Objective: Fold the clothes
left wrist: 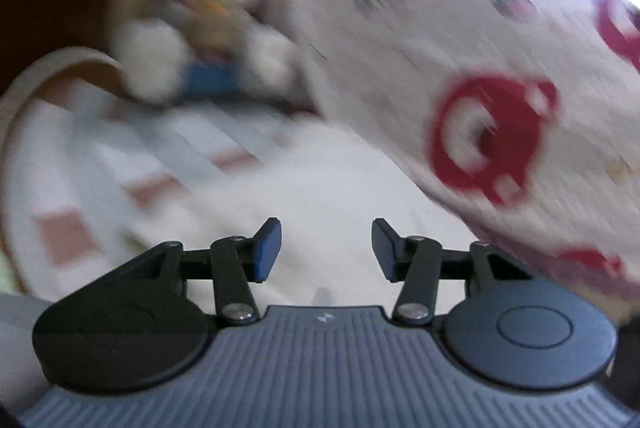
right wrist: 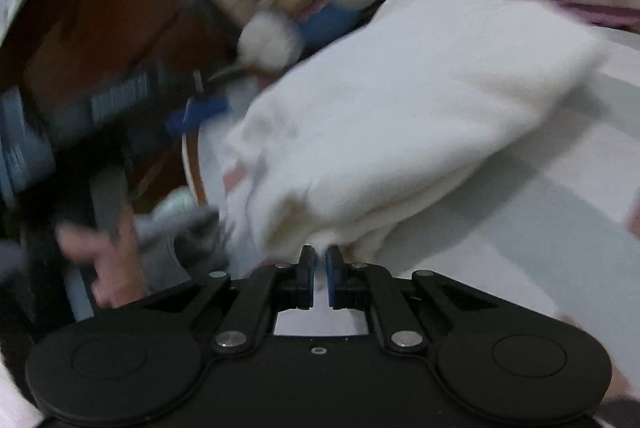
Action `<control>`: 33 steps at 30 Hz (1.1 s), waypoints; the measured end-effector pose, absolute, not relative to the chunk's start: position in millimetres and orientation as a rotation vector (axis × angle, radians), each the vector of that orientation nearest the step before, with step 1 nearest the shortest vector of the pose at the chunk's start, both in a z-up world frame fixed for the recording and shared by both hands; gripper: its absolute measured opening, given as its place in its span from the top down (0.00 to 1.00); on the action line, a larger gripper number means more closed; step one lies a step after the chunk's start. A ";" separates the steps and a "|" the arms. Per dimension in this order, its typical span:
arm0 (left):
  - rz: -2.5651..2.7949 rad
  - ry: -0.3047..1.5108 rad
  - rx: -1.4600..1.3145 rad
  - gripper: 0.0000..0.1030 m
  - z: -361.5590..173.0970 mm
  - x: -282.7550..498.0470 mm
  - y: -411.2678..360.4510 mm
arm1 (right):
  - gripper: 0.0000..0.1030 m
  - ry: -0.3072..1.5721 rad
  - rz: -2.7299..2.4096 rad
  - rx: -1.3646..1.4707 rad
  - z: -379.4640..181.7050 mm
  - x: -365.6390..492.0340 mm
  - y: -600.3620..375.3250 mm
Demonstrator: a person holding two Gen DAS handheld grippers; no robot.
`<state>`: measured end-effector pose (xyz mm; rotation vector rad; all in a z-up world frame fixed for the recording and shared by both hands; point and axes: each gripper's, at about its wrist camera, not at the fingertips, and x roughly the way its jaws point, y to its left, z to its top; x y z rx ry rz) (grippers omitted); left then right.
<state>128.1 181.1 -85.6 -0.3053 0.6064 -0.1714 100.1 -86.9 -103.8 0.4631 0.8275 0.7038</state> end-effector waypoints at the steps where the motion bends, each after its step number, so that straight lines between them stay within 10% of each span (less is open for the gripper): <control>1: -0.187 0.689 -0.269 0.51 -95.4 133.9 172.6 | 0.88 0.804 0.677 0.515 -101.3 98.5 -102.0; 6: -0.173 0.834 -0.204 0.48 -119.2 143.0 160.6 | 0.38 0.730 0.498 0.756 -104.6 108.5 -163.9; 14: -0.171 0.832 -0.261 0.47 -125.9 143.1 170.0 | 0.37 0.805 0.407 0.823 -131.1 177.6 -156.0; 16: -0.176 0.820 -0.243 0.47 -125.6 140.6 165.5 | 0.90 0.820 0.400 0.815 -134.7 196.4 -148.5; 22: -0.193 0.807 -0.158 0.47 -123.2 139.0 150.9 | 0.91 0.723 0.328 0.343 -76.4 202.8 -118.9; 29: -0.158 0.820 -0.142 0.40 -122.3 136.6 150.8 | 0.65 0.738 0.239 0.079 -65.9 161.1 -124.0; 33: -0.104 0.823 -0.077 0.09 -122.8 137.6 146.2 | 0.49 0.729 0.321 0.090 -74.3 108.2 -175.0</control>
